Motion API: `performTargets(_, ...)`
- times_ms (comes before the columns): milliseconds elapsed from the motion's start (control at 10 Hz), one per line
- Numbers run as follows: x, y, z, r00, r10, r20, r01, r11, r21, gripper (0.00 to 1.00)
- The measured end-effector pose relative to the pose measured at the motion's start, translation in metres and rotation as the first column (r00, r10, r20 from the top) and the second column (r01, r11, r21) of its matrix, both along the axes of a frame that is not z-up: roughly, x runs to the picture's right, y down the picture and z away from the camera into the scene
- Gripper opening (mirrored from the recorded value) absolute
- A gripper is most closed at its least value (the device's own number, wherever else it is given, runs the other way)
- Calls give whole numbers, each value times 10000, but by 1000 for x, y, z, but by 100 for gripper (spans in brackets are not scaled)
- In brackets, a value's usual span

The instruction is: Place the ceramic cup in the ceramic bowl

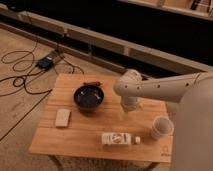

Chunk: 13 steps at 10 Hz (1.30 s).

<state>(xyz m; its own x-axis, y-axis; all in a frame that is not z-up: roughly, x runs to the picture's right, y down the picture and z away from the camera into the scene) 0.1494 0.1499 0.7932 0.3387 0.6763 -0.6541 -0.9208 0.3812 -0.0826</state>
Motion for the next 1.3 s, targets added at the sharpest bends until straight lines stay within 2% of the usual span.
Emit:
performTargets(900, 0, -2, 0, 10000, 8, -5, -8, 10000, 26, 80)
performTargets(1100, 8, -11, -2, 9998, 108, -139, -105, 9997, 205, 80)
performTargets(1300, 21, -23, -11, 9977, 321, -596, -291, 9983, 502, 80)
